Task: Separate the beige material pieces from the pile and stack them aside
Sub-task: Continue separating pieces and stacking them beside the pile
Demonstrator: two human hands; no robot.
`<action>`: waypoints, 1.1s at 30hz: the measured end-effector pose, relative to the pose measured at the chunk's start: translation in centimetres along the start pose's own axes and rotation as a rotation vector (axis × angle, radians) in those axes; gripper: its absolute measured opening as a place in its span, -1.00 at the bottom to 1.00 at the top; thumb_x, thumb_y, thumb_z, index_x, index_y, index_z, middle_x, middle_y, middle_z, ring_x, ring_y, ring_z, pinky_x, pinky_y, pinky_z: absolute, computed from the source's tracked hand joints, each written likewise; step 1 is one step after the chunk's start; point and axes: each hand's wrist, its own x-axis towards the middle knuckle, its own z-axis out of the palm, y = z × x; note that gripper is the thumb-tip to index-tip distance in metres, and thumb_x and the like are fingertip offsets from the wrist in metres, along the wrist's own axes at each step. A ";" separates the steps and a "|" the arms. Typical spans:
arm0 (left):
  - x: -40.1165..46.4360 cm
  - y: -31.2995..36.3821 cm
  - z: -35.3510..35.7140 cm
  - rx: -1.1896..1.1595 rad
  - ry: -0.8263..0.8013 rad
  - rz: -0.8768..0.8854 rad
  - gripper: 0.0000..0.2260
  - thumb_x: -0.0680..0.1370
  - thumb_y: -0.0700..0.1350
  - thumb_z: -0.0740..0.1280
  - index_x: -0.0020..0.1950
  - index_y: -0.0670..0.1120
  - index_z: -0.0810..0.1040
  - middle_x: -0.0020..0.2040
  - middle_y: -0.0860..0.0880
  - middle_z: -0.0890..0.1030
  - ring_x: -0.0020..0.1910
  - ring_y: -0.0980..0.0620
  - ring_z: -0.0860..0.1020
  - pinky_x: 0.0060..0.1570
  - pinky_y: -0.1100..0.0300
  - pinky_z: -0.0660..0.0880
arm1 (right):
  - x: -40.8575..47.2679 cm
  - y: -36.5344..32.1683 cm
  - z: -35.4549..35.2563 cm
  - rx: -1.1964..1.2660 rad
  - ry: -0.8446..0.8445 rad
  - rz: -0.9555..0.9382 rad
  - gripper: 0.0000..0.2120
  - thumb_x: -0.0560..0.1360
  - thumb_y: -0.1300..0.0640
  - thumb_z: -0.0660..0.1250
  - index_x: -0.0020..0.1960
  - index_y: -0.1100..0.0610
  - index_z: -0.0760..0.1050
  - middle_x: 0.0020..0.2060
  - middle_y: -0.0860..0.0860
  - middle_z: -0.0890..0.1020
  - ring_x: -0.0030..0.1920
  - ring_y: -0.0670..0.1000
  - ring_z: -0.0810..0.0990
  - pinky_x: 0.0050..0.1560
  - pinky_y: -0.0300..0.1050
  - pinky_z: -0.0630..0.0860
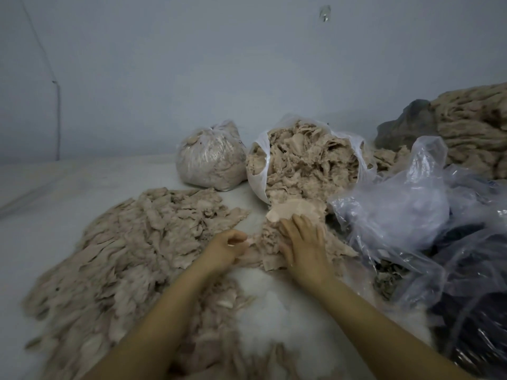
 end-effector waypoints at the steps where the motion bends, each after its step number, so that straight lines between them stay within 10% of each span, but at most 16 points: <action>1: -0.9 -0.3 -1.0 0.044 -0.029 0.027 -0.90 0.57 -0.19 0.32 0.07 -0.06 0.52 0.02 -0.06 0.57 -0.06 0.02 0.58 -0.15 0.25 0.51 | -1.2 -0.7 0.3 0.043 0.036 -0.044 -0.53 0.63 0.06 0.14 0.52 0.04 0.18 0.53 0.06 0.15 0.55 0.06 0.00 0.49 -0.04 -0.24; 9: -7.6 -3.9 -7.3 0.490 -0.235 0.167 -0.83 0.52 -0.04 0.39 0.10 0.08 0.56 0.09 0.13 0.57 0.06 0.24 0.52 0.02 0.51 0.37 | -10.1 -2.7 1.8 0.127 -0.475 -0.161 -0.54 0.66 -0.10 -0.01 0.54 -0.07 0.11 0.55 -0.12 0.05 0.53 -0.16 -0.04 0.40 -0.39 -0.20; 15: -10.0 -9.1 -7.4 0.759 -0.254 0.191 -0.59 0.57 -0.03 0.30 0.42 -0.01 0.39 0.46 0.06 0.32 0.44 0.13 0.24 0.37 0.34 0.11 | -14.9 -3.0 0.4 0.062 -0.507 -0.281 -0.57 0.65 -0.14 -0.02 0.49 -0.14 0.20 0.47 -0.28 0.07 0.47 -0.30 -0.05 0.31 -0.55 -0.30; 19: -10.6 -10.8 -6.1 0.640 -0.170 0.224 -0.56 0.56 -0.22 0.28 0.45 -0.08 0.34 0.51 0.03 0.21 0.40 0.24 0.13 0.21 0.65 -0.06 | -12.2 -4.2 -0.6 0.240 -0.354 -0.099 -0.66 0.65 0.00 0.09 0.35 0.01 0.46 0.33 -0.12 0.48 0.34 -0.15 0.40 0.16 -0.65 0.07; 26: -10.9 -11.6 -4.7 0.554 -0.051 0.236 -0.60 0.59 -0.26 0.20 0.44 -0.16 0.33 0.50 0.00 0.20 0.42 0.15 0.18 0.14 0.66 -0.03 | -9.9 -7.7 3.0 0.171 -0.466 -0.174 -0.60 0.65 0.04 0.11 0.47 0.07 0.31 0.47 -0.02 0.31 0.45 -0.06 0.26 0.39 -0.35 0.07; 33: -9.2 -11.4 -3.5 0.463 0.160 0.175 -0.77 0.60 -0.22 0.22 0.23 -0.23 0.51 0.27 -0.09 0.43 0.19 0.02 0.42 -0.02 0.45 0.20 | -14.1 -7.7 0.8 0.609 -0.210 0.070 -0.70 0.59 -0.04 0.18 -0.29 -0.24 0.51 -0.27 -0.24 0.62 -0.21 -0.26 0.57 -0.20 -0.39 0.39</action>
